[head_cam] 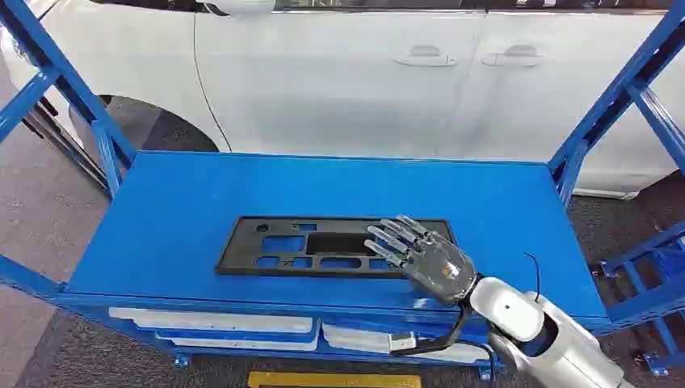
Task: Take the parts from the cabinet and place them on the table.
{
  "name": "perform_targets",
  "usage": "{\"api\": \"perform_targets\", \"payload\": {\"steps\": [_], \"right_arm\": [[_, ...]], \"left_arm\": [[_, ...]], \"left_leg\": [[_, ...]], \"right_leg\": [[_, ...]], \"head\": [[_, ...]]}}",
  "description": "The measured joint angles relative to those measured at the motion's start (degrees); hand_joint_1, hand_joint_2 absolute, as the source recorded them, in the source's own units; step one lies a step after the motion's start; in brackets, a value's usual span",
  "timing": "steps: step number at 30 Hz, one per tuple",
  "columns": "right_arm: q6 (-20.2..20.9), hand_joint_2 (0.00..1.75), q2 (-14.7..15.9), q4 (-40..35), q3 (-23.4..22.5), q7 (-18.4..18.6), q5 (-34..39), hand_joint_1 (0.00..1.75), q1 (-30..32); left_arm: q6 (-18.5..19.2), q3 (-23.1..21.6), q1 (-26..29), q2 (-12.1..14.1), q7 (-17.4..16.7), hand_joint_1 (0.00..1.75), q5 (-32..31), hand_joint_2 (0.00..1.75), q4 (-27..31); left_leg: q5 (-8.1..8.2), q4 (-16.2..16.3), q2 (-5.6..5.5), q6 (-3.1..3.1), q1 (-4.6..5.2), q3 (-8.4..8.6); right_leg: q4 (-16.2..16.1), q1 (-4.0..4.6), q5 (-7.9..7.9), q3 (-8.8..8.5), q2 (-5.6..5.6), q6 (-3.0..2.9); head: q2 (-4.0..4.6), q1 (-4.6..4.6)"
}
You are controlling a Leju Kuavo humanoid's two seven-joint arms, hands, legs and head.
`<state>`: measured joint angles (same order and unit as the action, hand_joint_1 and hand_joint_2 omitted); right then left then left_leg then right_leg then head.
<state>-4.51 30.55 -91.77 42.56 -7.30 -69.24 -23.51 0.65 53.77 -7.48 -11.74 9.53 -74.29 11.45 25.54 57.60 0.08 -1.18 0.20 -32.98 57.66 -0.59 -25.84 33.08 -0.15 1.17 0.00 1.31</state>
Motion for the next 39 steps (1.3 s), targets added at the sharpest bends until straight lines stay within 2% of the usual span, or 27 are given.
{"api": "perform_targets", "payload": {"steps": [1,2,5,6,7,8,10,11,14,16,17,18,20,21,22,23,25,26,27,30,31,32,33,35,36,37,39], "right_arm": [[-0.4,1.75,-0.4,0.7,0.2,0.0,0.2,0.0,-0.4],[-1.0,1.75,-1.0,2.0,0.5,-0.1,0.5,0.0,-1.0],[-1.6,1.75,-3.0,8.1,2.1,-0.5,0.5,0.0,-3.0],[-1.6,1.75,-3.1,9.4,2.4,-0.6,0.5,0.0,-3.0],[-1.5,1.75,-3.1,10.2,2.7,-0.8,0.5,0.0,-3.1],[-1.5,1.75,-3.1,11.1,2.9,-0.8,0.6,0.0,-3.4],[-1.3,1.75,-3.1,12.2,3.2,-1.5,0.8,0.0,-4.4],[-1.2,1.75,-3.1,12.9,3.4,-2.1,1.2,0.0,-4.9],[-1.0,1.75,-2.9,14.0,3.9,-3.0,1.8,0.0,-5.5],[-0.8,1.75,-2.9,14.4,4.3,-2.8,1.6,0.0,-5.9],[-0.6,1.75,-3.0,14.6,4.5,-2.5,1.1,0.0,-6.2],[-0.2,1.75,-3.1,15.1,4.8,-2.4,0.7,0.0,-6.5],[0.0,1.75,-3.5,16.2,5.4,-2.6,0.4,0.0,-6.7],[0.0,1.75,-3.6,16.7,5.7,-3.0,0.4,0.0,-7.0],[0.0,1.75,-3.7,17.3,5.9,-3.5,0.6,0.0,-7.7],[0.0,1.75,-3.9,18.0,6.2,-3.8,0.7,0.0,-8.3],[0.0,1.75,-4.2,18.8,6.6,-4.0,0.9,0.0,-9.3],[0.0,1.75,-4.3,19.3,6.8,-4.1,0.9,0.0,-9.6],[0.0,1.75,-4.3,19.7,6.9,-4.1,1.0,0.0,-9.9],[0.0,1.75,-4.4,20.5,7.4,-4.2,1.0,0.0,-10.4],[0.0,1.75,-4.6,20.6,7.5,-4.2,1.0,0.0,-10.6],[0.0,1.75,-4.6,20.8,7.5,-4.0,1.0,0.0,-10.8],[0.0,1.75,-4.7,21.1,7.6,-3.5,1.0,0.0,-11.3],[-0.1,1.75,-5.3,22.3,7.9,-2.6,0.4,0.0,-12.2],[-0.2,1.75,-5.8,23.0,8.2,-2.6,0.1,0.0,-12.4],[-0.2,1.75,-6.6,23.9,8.4,-3.1,0.1,0.0,-12.6],[-0.3,1.75,-8.4,25.8,9.0,-3.7,0.0,0.0,-13.9]], "left_arm": [[-0.2,0.0,0.0,0.0,0.2,0.0,0.3,0.0,0.0],[-0.4,0.0,0.0,0.1,0.5,0.0,0.6,0.0,0.0],[-0.8,0.0,0.6,0.9,-0.3,0.0,1.0,0.0,0.0],[-0.7,0.1,0.9,1.3,-0.6,0.0,1.1,0.0,0.0],[-0.6,0.1,1.1,1.7,-0.9,0.0,1.1,0.0,0.0],[-0.3,0.1,1.2,2.1,-1.0,0.0,1.2,0.0,0.0],[-0.3,0.1,1.1,2.4,-1.0,0.0,1.4,0.0,0.0],[-0.3,0.1,1.1,2.6,-0.7,0.0,1.6,0.0,0.0],[-0.4,0.1,0.7,3.0,0.3,0.0,1.5,0.0,0.0],[-0.4,0.1,0.1,3.1,0.7,0.0,1.2,0.0,0.0],[-0.2,0.1,-0.3,3.1,0.7,0.0,1.1,0.0,0.0],[-0.2,0.0,-0.8,3.0,0.7,0.0,1.0,0.0,0.0],[-0.1,0.0,-1.2,3.0,0.7,0.0,1.0,0.0,0.0],[0.0,0.0,-1.2,2.9,0.7,0.0,1.1,0.0,0.0],[0.0,0.0,-1.2,2.9,0.7,0.0,1.2,0.0,0.0],[0.0,0.0,-1.2,2.9,0.7,0.0,1.2,0.0,0.0],[0.1,0.0,-1.4,2.9,0.7,0.0,1.2,0.0,0.0],[0.1,0.0,-1.5,2.9,0.7,0.0,1.2,0.0,0.0],[0.1,0.0,-1.6,2.9,0.7,0.0,1.2,0.0,0.0],[0.1,0.0,-1.5,2.8,0.7,0.0,1.2,0.0,0.0],[0.1,0.0,-1.5,2.8,0.7,0.0,1.2,0.0,0.0],[0.3,0.0,-1.6,2.8,0.7,0.0,1.2,0.0,0.0],[0.4,-0.1,-1.7,2.6,0.5,0.0,1.1,0.0,0.0],[0.5,-0.3,-1.7,2.6,0.2,0.0,1.1,0.0,0.0],[0.6,-0.4,-1.7,2.6,0.0,0.0,1.2,0.0,0.0],[0.6,-0.4,-1.7,2.6,0.0,0.0,1.3,0.0,0.0],[0.6,-0.4,-1.7,2.5,0.2,0.0,1.7,0.0,0.0]], "left_leg": [[-0.48,-0.7,0.09,-0.28,-0.41,0.46],[-0.61,-0.8,0.07,-0.53,-0.43,0.49],[-0.67,-0.8,0.15,-0.71,-0.31,0.3],[-0.65,-0.7,0.11,-0.73,-0.31,0.26],[-0.63,-0.6,0.01,-0.71,-0.32,0.28],[-0.58,-0.5,-0.15,-0.66,-0.33,0.3],[-0.3,-0.1,-0.3,-0.28,-0.33,0.36],[-0.15,0.0,-0.29,-0.03,-0.14,0.12],[-0.21,0.2,-0.33,0.72,0.1,-0.23],[0.28,0.6,-0.31,1.39,0.0,-0.4],[1.59,2.3,-0.3,1.74,-0.13,-0.89],[3.71,5.8,-0.29,1.99,-0.22,-2.5],[7.88,15.4,-0.29,2.33,-0.43,-6.91],[8.49,18.5,-0.29,2.37,-0.43,-8.41],[7.71,18.6,-0.29,2.3,-0.43,-8.54],[5.82,16.2,-0.29,2.11,-0.42,-7.44],[0.31,5.1,-0.29,1.29,-0.33,-2.16],[-0.3,1.0,-0.3,0.75,-0.17,-0.33],[0.03,0.2,-0.24,0.66,0.09,0.02],[-0.25,0.2,-0.34,0.16,0.29,-0.21],[-0.87,-0.8,-0.25,-0.31,-0.4,0.28],[-1.17,-1.2,-0.27,-0.48,-0.35,0.45],[-1.28,-1.3,-0.23,-0.75,-0.38,0.35],[-1.29,-1.3,-0.24,-0.81,-0.33,0.22],[-1.27,-1.2,-0.23,-0.81,-0.32,0.12],[-1.25,-1.1,-0.23,-0.78,-0.33,0.08],[-1.06,-0.8,-0.24,-0.54,-0.38,0.14]], "right_leg": [[0.3,0.0,-0.35,0.07,0.01,0.27],[1.9,-0.22,-1.75,0.7,0.0,0.4],[15.6,-0.27,-7.92,7.22,0.05,0.73],[17.9,-0.29,-8.03,8.39,0.05,0.76],[17.1,-0.31,-6.82,8.12,0.05,0.76],[13.8,-0.37,-4.56,6.64,0.05,0.71],[3.5,-0.49,0.49,1.87,0.0,0.5],[1.4,-0.43,-0.24,0.76,-0.02,0.23],[0.9,0.0,0.01,1.23,0.17,-0.74],[0.5,-0.35,0.36,1.01,0.08,-1.54],[0.4,-0.35,0.35,0.93,0.03,-1.8],[0.4,-0.33,0.34,0.96,-0.01,-2.08],[0.5,-0.13,0.33,1.0,-0.03,-2.2],[0.5,-0.08,0.31,0.98,-0.01,-2.22],[0.5,-0.06,0.31,0.92,0.13,-2.23],[0.5,-0.03,0.31,0.82,0.25,-2.23],[0.5,0.1,0.24,0.45,0.33,-2.13],[0.5,0.12,0.2,0.42,0.29,-2.04],[0.6,0.41,0.16,0.65,0.29,-1.67],[0.1,0.18,0.55,0.67,0.24,-0.71],[0.1,0.46,0.39,0.66,0.24,-0.28],[1.1,0.22,-0.38,0.98,0.18,-0.07],[3.9,0.16,-2.41,2.35,0.2,0.02],[13.4,-0.01,-6.72,6.87,0.2,0.4],[17.1,-0.1,-7.81,8.77,0.2,0.55],[18.1,-0.22,-7.3,9.36,0.18,0.65],[11.9,-0.52,-3.03,6.41,0.16,0.69]], "head": [[0.0,0.0],[0.0,-0.02],[0.0,0.0],[0.0,0.0],[0.0,0.0],[0.0,0.0],[0.0,0.0],[0.0,0.0],[0.0,0.0],[0.0,0.0],[0.0,0.0],[0.0,0.0],[0.0,0.0],[0.0,0.0],[0.0,0.0],[0.0,0.0],[0.0,0.0],[0.0,0.0],[0.0,0.0],[0.0,0.0],[0.0,0.0],[0.0,0.0],[0.0,0.0],[0.0,0.0],[0.0,0.0],[0.0,0.0],[0.0,0.0]]}}
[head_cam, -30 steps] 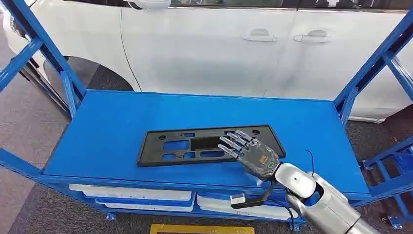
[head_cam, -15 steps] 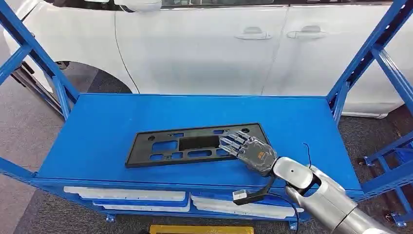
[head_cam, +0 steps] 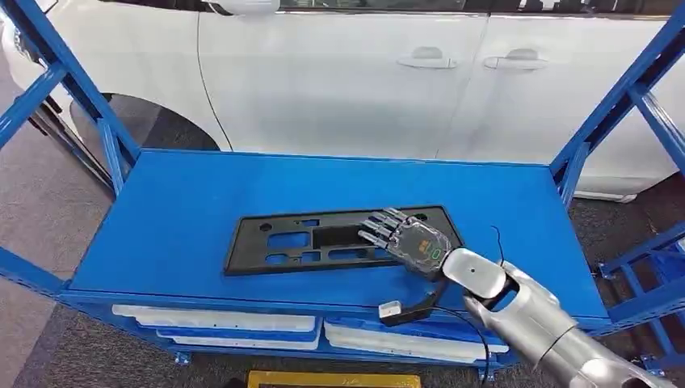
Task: Take the parts from the cabinet and place them on the table.
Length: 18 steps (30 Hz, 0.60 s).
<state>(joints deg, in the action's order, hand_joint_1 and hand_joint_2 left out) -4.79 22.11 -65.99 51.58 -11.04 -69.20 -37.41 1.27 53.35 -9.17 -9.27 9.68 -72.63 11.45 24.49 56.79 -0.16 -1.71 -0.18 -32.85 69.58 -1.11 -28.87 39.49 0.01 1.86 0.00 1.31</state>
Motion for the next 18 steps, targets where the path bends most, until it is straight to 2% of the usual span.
{"api": "perform_targets", "payload": {"steps": [1,2,3,7,8,9,10,11,12,13,14,15,17,18], "right_arm": [[0.0,1.75,-0.7,0.7,0.3,-0.3,0.0,0.0,-0.9],[0.0,1.75,-1.2,1.2,0.4,-0.4,0.1,0.0,-1.5],[0.0,1.75,-1.9,2.0,0.6,-0.4,0.2,0.0,-2.2],[-0.2,1.75,-3.2,3.1,1.4,-0.5,0.8,0.0,-3.0],[-0.3,1.75,-3.6,3.1,1.6,-0.5,1.1,0.0,-3.4],[-0.3,1.75,-3.7,3.2,1.8,-0.5,1.2,0.0,-3.8],[-0.3,1.75,-3.7,3.3,1.9,-0.5,1.3,0.14,-4.0],[-0.3,1.75,-3.8,3.5,2.1,-0.5,1.5,1.45,-4.1],[-0.2,1.75,-3.9,3.6,2.4,-0.7,1.7,1.52,-4.1],[0.0,1.75,-4.2,3.9,2.7,-1.1,2.1,1.75,-4.2],[0.2,1.75,-4.4,4.2,3.0,-1.3,2.4,1.75,-4.5],[0.3,1.75,-4.6,4.5,3.3,-1.6,2.8,1.75,-4.9],[0.3,1.75,-4.9,4.9,3.6,-1.9,3.3,1.71,-5.7],[0.3,1.75,-5.0,5.1,3.7,-2.0,3.5,1.71,-6.0]], "left_arm": [[0.0,0.0,0.0,-0.2,0.2,0.0,0.0,0.0,0.0],[0.0,0.0,-0.1,-0.2,0.2,0.0,0.0,0.0,0.0],[0.2,-0.1,-0.2,-0.2,0.3,0.0,0.0,0.0,0.0],[0.1,-0.7,-0.1,-0.3,0.9,0.0,-0.5,0.0,0.0],[0.1,-0.9,-0.1,-0.3,1.2,0.0,-0.5,0.0,0.0],[0.1,-1.0,-0.2,-0.3,1.4,0.0,-0.4,0.0,0.0],[0.1,-1.0,-0.2,-0.3,1.4,0.0,0.0,0.0,0.0],[0.1,-1.0,-0.1,-0.3,1.3,0.0,0.3,0.0,0.0],[0.1,-1.0,0.1,-0.3,1.3,0.0,0.6,0.0,0.0],[0.1,-1.0,0.2,-0.3,1.3,0.0,0.8,0.0,0.0],[0.1,-1.0,0.3,-0.3,1.3,0.0,1.0,0.0,0.0],[0.1,-1.0,0.3,-0.3,1.3,0.0,1.1,0.0,0.0],[0.0,-1.0,0.3,-0.3,1.3,0.0,1.2,0.0,0.0],[0.0,-1.0,0.3,-0.3,1.3,0.0,1.3,0.0,0.0]], "left_leg": [[0.2,0.3,-0.01,0.24,-0.03,0.03],[0.41,0.6,-0.01,0.48,0.0,-0.05],[0.64,1.1,-0.1,0.85,0.4,-0.42],[0.58,0.8,-0.13,1.92,0.1,-0.42],[1.4,1.8,-0.11,2.36,-0.08,-0.79],[3.11,4.2,-0.07,2.65,-0.09,-1.86],[5.5,8.7,-0.07,2.93,-0.21,-3.87],[7.74,13.8,-0.06,3.11,-0.3,-6.3],[9.13,18.1,-0.06,3.2,-0.34,-8.32],[9.12,20.1,-0.06,3.2,-0.35,-9.43],[7.76,19.1,-0.07,3.11,-0.35,-9.18],[4.98,14.9,-0.07,2.87,-0.35,-7.32],[-0.29,3.8,-0.07,2.07,-0.29,-2.17],[0.38,1.7,-0.12,1.8,0.01,-0.96]], "right_leg": [[-6.0,-0.17,2.89,-2.91,-0.02,-0.04],[-10.0,-0.25,4.18,-4.86,-0.04,-0.13],[-11.3,0.28,3.21,-5.38,0.0,-0.45],[-11.3,0.41,3.52,-5.15,0.12,-1.97],[-11.6,0.15,3.7,-5.32,0.0,-2.34],[-11.6,0.12,3.68,-5.33,-0.02,-2.68],[-11.6,0.17,3.67,-5.31,-0.05,-2.79],[-11.6,0.28,3.61,-5.3,-0.06,-2.89],[-11.6,0.36,3.57,-5.3,-0.06,-2.96],[-11.6,0.39,3.54,-5.33,0.0,-3.0],[-11.5,0.42,3.53,-5.42,0.05,-3.0],[-11.5,0.44,3.48,-5.53,0.18,-2.97],[-11.5,0.52,3.3,-5.92,0.25,-2.73],[-11.5,0.76,3.19,-5.9,0.24,-2.49]], "head": [[0.0,0.0],[0.0,0.0],[0.0,0.0],[0.0,0.0],[0.0,0.0],[0.0,0.0],[0.0,0.0],[0.0,0.0],[0.0,0.0],[0.0,0.0],[0.0,0.0],[0.0,0.0],[0.0,0.0],[0.0,0.0]]}}
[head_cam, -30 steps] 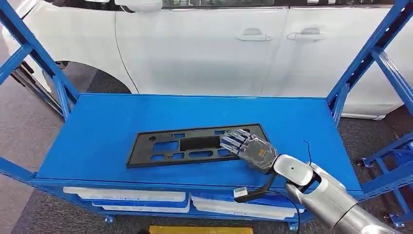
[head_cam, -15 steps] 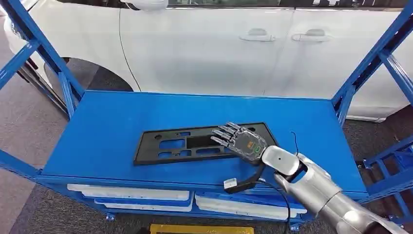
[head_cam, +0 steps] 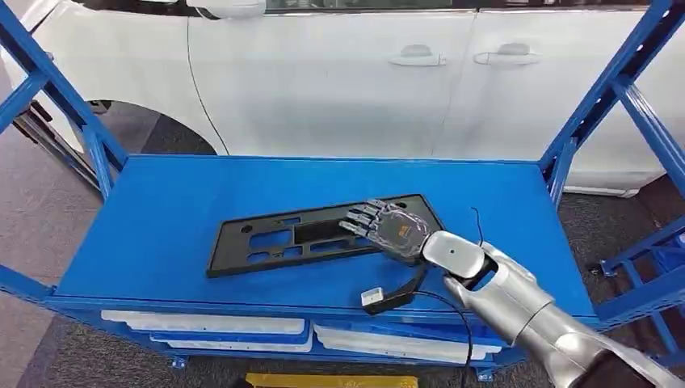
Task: Take the parts from the cabinet and place them on the table.
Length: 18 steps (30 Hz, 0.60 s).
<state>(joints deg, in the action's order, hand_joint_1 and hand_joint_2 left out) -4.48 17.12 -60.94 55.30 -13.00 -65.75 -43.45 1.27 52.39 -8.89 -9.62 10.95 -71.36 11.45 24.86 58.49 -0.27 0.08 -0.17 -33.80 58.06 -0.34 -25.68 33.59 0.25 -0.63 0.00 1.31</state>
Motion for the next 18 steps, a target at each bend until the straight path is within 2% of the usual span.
{"api": "perform_targets", "payload": {"steps": [3,4,5,6,7,8,9,10,11,12,14,15,16,18], "right_arm": [[0.1,1.75,-0.1,0.5,0.6,0.0,0.1,1.73,-0.5],[0.1,1.75,-0.2,0.6,0.7,0.0,0.2,1.73,-0.8],[0.0,1.75,-0.2,0.7,0.7,0.0,0.2,1.73,-1.1],[0.0,1.75,-0.2,0.8,0.8,0.0,0.2,1.73,-1.5],[0.0,1.75,-0.2,1.0,0.9,0.0,0.2,1.75,-1.8],[0.0,1.75,-0.2,1.1,1.0,0.0,0.3,1.75,-1.9],[0.0,1.75,-0.2,1.2,1.2,0.0,0.3,1.75,-1.8],[0.0,1.75,-0.2,1.3,1.4,0.0,0.3,1.75,-1.8],[0.0,1.75,-0.2,1.5,1.6,0.0,0.2,1.75,-1.8],[0.0,1.75,-0.2,1.6,1.8,-0.2,0.2,1.75,-1.8],[-0.2,1.75,-0.2,1.6,1.9,-0.2,0.2,1.75,-2.1],[-0.2,1.75,-0.2,1.6,2.0,-0.2,0.2,1.75,-2.2],[-0.2,1.75,-0.2,1.6,2.1,-0.2,0.2,1.75,-2.2],[-0.2,1.75,-0.2,1.6,2.3,-0.1,0.2,1.75,-2.2]], "left_arm": [[0.0,0.0,0.2,0.0,0.0,0.0,0.1,0.0,0.0],[0.0,0.0,0.3,-0.1,0.0,0.0,0.2,0.0,0.0],[0.0,0.0,0.3,-0.2,0.0,0.0,0.2,0.0,0.0],[0.0,0.0,0.2,-0.3,0.0,0.0,0.2,0.0,0.0],[0.0,0.0,0.2,-0.3,0.0,0.0,0.2,0.0,0.0],[0.0,0.0,0.2,-0.4,0.0,0.0,0.2,0.0,0.0],[0.0,0.0,0.2,-0.4,0.0,0.0,0.2,0.0,0.0],[0.0,0.0,0.3,-0.4,0.0,0.0,0.2,0.0,0.0],[0.0,0.0,0.3,-0.4,0.0,0.0,0.2,0.0,0.0],[0.0,0.0,0.3,-0.5,0.0,0.0,0.2,0.0,0.0],[0.1,0.0,0.3,-0.6,0.0,0.0,0.2,0.0,0.0],[0.2,0.0,0.3,-0.6,0.0,0.0,0.2,0.0,0.0],[0.2,0.0,0.2,-0.6,0.0,0.0,0.2,0.0,0.0],[0.2,0.0,0.3,-0.6,0.0,0.0,0.2,0.0,0.0]], "left_leg": [[-0.06,-0.5,-0.07,-0.37,0.19,-0.14],[-0.28,-0.9,-0.07,-0.79,0.03,-0.05],[-0.71,-1.5,0.1,-1.2,-0.44,0.33],[-0.75,-1.7,0.15,-1.43,-0.4,0.37],[-0.76,-1.7,0.23,-1.54,-0.39,0.32],[-0.72,-1.7,0.26,-1.61,-0.35,0.31],[-0.71,-1.6,0.26,-1.63,-0.3,0.29],[-0.7,-1.6,0.24,-1.63,-0.3,0.3],[-0.66,-1.5,0.2,-1.66,-0.3,0.34],[-0.59,-1.4,0.13,-1.61,-0.32,0.37],[-0.26,-0.9,0.01,-1.25,-0.37,0.42],[-0.02,-0.7,-0.02,-0.94,-0.32,0.31],[0.14,-0.2,-0.08,-0.66,0.01,0.1],[-0.05,-0.7,-0.09,-0.11,-0.03,0.15]], "right_leg": [[-0.2,-0.09,0.18,0.24,-0.02,0.94],[-0.3,0.03,0.24,0.12,0.0,1.35],[0.2,-0.17,-0.3,0.25,-0.03,1.63],[2.0,-0.05,-1.72,1.08,-0.04,1.73],[5.7,-0.09,-3.89,2.86,-0.06,1.85],[11.1,-0.17,-6.39,5.35,-0.05,2.06],[16.1,-0.22,-8.13,7.74,-0.06,2.22],[18.4,-0.3,-8.31,8.93,-0.06,2.28],[17.8,-0.42,-7.16,8.78,-0.07,2.34],[14.7,-0.51,-5.02,7.34,-0.09,2.33],[4.0,-0.7,0.15,2.3,-0.27,2.24],[0.7,-0.67,-0.22,0.63,-0.36,1.97],[0.3,-0.27,0.18,0.79,-0.23,1.62],[0.7,-0.15,0.15,0.94,-0.08,0.94]], "head": [[0.0,0.0],[0.0,0.0],[0.0,0.0],[0.0,0.0],[0.0,0.0],[0.0,0.0],[0.0,0.0],[0.0,0.0],[0.0,0.0],[0.0,0.0],[0.0,0.0],[0.0,0.0],[0.0,0.0],[0.0,-0.02]]}}
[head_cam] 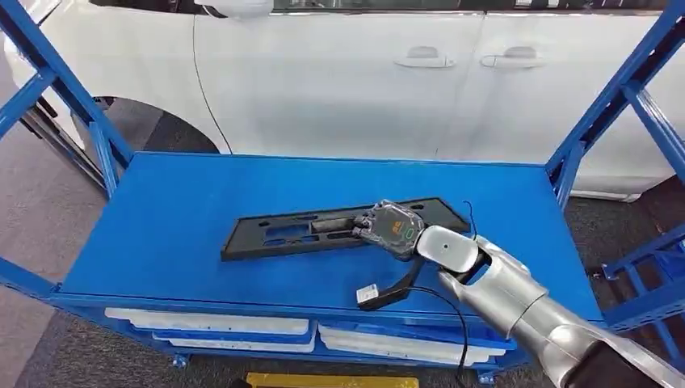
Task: Take the parts from the cabinet and place them on the table.
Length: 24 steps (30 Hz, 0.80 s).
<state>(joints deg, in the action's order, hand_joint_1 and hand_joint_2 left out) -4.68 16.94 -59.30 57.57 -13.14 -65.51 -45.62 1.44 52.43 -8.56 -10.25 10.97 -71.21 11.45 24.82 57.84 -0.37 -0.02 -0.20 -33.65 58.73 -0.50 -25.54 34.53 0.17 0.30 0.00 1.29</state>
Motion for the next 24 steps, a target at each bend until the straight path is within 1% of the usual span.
{"api": "perform_targets", "payload": {"steps": [1,2,3,4,5,6,7,8,9,10,11,12,13,15,16,17,18,19,20,21,22,23,24], "right_arm": [[0.0,1.75,0.0,0.0,0.0,0.1,0.0,1.75,0.0],[-0.1,1.75,0.0,-0.1,0.0,0.2,0.0,1.75,-0.1],[-0.2,1.75,0.0,-0.2,0.1,0.4,0.1,1.75,-0.1],[-0.4,1.75,0.0,-0.2,0.1,0.5,0.2,1.75,-0.1],[-0.7,1.75,0.0,-0.2,0.1,0.7,0.3,1.75,0.0],[-1.4,1.75,0.2,-0.2,0.1,1.1,0.5,1.75,0.1],[-1.9,1.75,0.3,-0.3,0.1,1.4,0.7,1.75,0.1],[-2.1,1.75,0.5,-0.4,0.0,1.4,0.8,1.75,0.1],[-2.4,1.75,0.7,-0.9,-0.2,1.6,1.0,1.75,0.1],[-2.7,1.75,0.9,-1.5,-0.4,1.9,1.1,1.75,0.1],[-3.1,1.75,1.3,-2.5,-1.0,2.3,1.1,1.75,0.0],[-3.2,1.75,1.6,-3.9,-1.7,2.5,1.1,1.75,-0.1],[-3.0,1.75,2.0,-5.1,-2.5,2.7,1.3,1.75,-0.6],[-1.8,1.75,2.9,-7.5,-4.1,2.7,1.7,1.75,-2.0],[-1.1,1.75,3.3,-8.6,-4.9,2.5,2.1,1.75,-2.7],[-0.6,1.75,3.7,-9.9,-5.7,2.1,2.5,1.75,-3.5],[-0.1,1.75,4.4,-11.0,-6.9,1.9,3.1,1.75,-4.2],[0.4,1.75,4.7,-11.9,-7.9,1.5,3.8,1.75,-5.3],[0.8,1.75,4.8,-12.6,-8.5,1.2,4.6,1.75,-6.4],[1.2,1.75,5.2,-13.2,-9.3,0.8,5.5,1.75,-7.2],[1.8,1.75,5.6,-14.2,-10.1,0.4,7.0,1.75,-7.9],[2.5,1.75,5.9,-15.0,-10.8,0.0,8.7,1.75,-8.4],[3.3,1.75,6.2,-15.9,-11.5,-0.3,10.9,1.75,-8.9]], "left_arm": [[0.0,0.0,0.0,0.0,0.0,0.0,0.0,0.0,0.0],[0.0,0.0,0.0,0.0,0.0,0.0,0.0,0.0,0.0],[0.0,0.0,0.0,0.0,0.1,0.0,0.0,0.0,0.0],[0.0,0.0,-0.1,0.0,0.2,0.0,0.0,0.0,0.0],[0.0,0.0,-0.1,0.0,0.2,0.0,0.0,0.0,0.0],[0.0,0.0,0.0,0.0,0.2,0.0,0.1,0.0,0.0],[0.1,0.0,0.1,0.0,0.1,0.0,0.2,0.0,0.0],[0.1,0.0,0.2,0.0,0.1,0.0,0.3,0.0,0.0],[0.1,0.0,0.2,0.0,0.1,0.0,0.3,0.0,0.0],[0.1,0.0,0.2,0.0,0.2,0.0,0.3,0.0,0.0],[0.2,0.0,0.1,0.0,0.2,0.0,0.3,0.0,0.0],[0.2,0.0,0.1,0.0,0.2,0.0,0.3,0.0,0.0],[0.2,0.0,0.0,0.2,0.2,0.0,0.3,0.0,0.0],[0.3,0.0,0.0,0.2,0.2,0.0,0.3,0.0,0.0],[0.3,0.0,0.0,0.2,0.1,0.0,0.3,0.0,0.0],[0.3,0.0,0.0,0.2,0.1,0.0,0.3,0.0,0.0],[0.3,0.0,-0.1,0.2,0.1,0.0,0.3,0.0,0.0],[0.3,0.0,-0.3,0.1,0.0,0.0,0.4,0.0,0.0],[0.3,0.0,-0.4,0.1,0.0,0.0,0.4,0.0,0.0],[0.3,0.0,-0.6,0.1,0.0,0.0,0.5,0.0,0.0],[0.3,0.0,-0.6,0.1,0.0,0.0,0.5,0.0,0.0],[0.3,0.0,-0.6,0.1,0.0,0.0,0.5,0.0,0.0],[0.3,0.0,-0.6,0.1,-0.1,0.0,0.5,0.0,0.0]], "left_leg": [[-0.07,-0.1,0.03,0.37,-0.06,0.11],[0.27,0.1,0.01,0.67,-0.07,0.0],[1.1,1.0,0.06,0.92,-0.15,-0.23],[3.31,4.4,0.06,1.26,-0.17,-1.69],[5.48,8.6,0.06,1.51,-0.32,-3.6],[7.62,13.6,0.07,1.71,-0.42,-5.91],[8.75,17.6,0.07,1.79,-0.42,-7.79],[8.42,18.4,0.07,1.73,-0.42,-8.18],[6.69,16.3,0.07,1.55,-0.42,-7.18],[4.3,12.1,0.07,1.28,-0.4,-5.15],[1.75,6.8,0.06,0.86,-0.38,-2.55],[-0.22,1.7,0.04,0.22,-0.24,-0.17],[0.6,0.4,0.08,-0.09,0.13,0.55],[0.45,0.1,0.03,-0.26,0.29,0.18],[0.35,0.1,0.04,-0.48,0.37,0.11],[-0.03,-0.5,0.06,-0.99,0.0,0.28],[-0.46,-1.1,0.19,-1.25,-0.24,0.55],[-0.52,-1.2,0.21,-1.56,-0.25,0.44],[-0.54,-1.1,0.28,-1.66,-0.23,0.37],[-0.52,-1.1,0.28,-1.73,-0.17,0.37],[-0.49,-1.0,0.26,-1.77,-0.17,0.36],[-0.44,-1.0,0.23,-1.8,-0.18,0.4],[-0.35,-0.8,0.17,-1.77,-0.19,0.43]], "right_leg": [[-0.1,0.08,0.08,0.03,0.03,-0.34],[-0.7,-0.45,0.43,-0.22,-0.03,-0.88],[-0.8,-0.42,0.48,-0.37,-0.09,-0.97],[-0.8,-0.46,0.49,-0.36,-0.14,-1.28],[-0.8,-0.39,0.51,-0.31,-0.16,-1.36],[-0.8,-0.29,0.5,-0.25,-0.18,-1.41],[-0.7,-0.23,0.5,-0.2,-0.18,-1.44],[-0.7,-0.18,0.5,-0.22,-0.15,-1.44],[-0.7,-0.15,0.5,-0.25,-0.08,-1.44],[-0.7,-0.08,0.49,-0.32,0.0,-1.42],[-0.7,0.01,0.48,-0.42,0.06,-1.4],[-0.7,-0.01,0.44,-0.43,0.08,-1.34],[-0.6,0.35,0.46,-0.24,0.12,-1.02],[-0.6,0.08,0.72,0.25,0.17,-0.31],[-0.8,-0.02,0.89,0.21,0.17,0.07],[-0.9,0.25,0.92,0.18,0.19,0.51],[0.0,-0.05,0.05,0.45,0.15,0.71],[2.5,0.0,-1.86,1.74,0.09,0.74],[7.0,-0.06,-4.23,3.76,0.12,0.85],[11.5,-0.11,-6.24,5.81,0.12,1.02],[16.4,-0.16,-7.77,8.07,0.11,1.21],[17.9,-0.27,-7.46,8.87,0.11,1.32],[16.6,-0.38,-6.14,8.36,0.09,1.38]], "head": [[0.0,0.02],[0.0,0.04],[0.0,0.02],[0.0,0.02],[0.0,0.02],[0.0,0.02],[0.0,0.02],[0.0,0.02],[0.0,0.02],[0.0,0.02],[0.0,0.02],[0.0,0.02],[0.0,0.02],[0.0,0.02],[0.0,0.02],[0.0,0.02],[0.0,0.02],[0.0,0.02],[0.0,0.02],[0.0,0.02],[0.0,0.02],[0.0,0.02],[0.0,0.02]]}}
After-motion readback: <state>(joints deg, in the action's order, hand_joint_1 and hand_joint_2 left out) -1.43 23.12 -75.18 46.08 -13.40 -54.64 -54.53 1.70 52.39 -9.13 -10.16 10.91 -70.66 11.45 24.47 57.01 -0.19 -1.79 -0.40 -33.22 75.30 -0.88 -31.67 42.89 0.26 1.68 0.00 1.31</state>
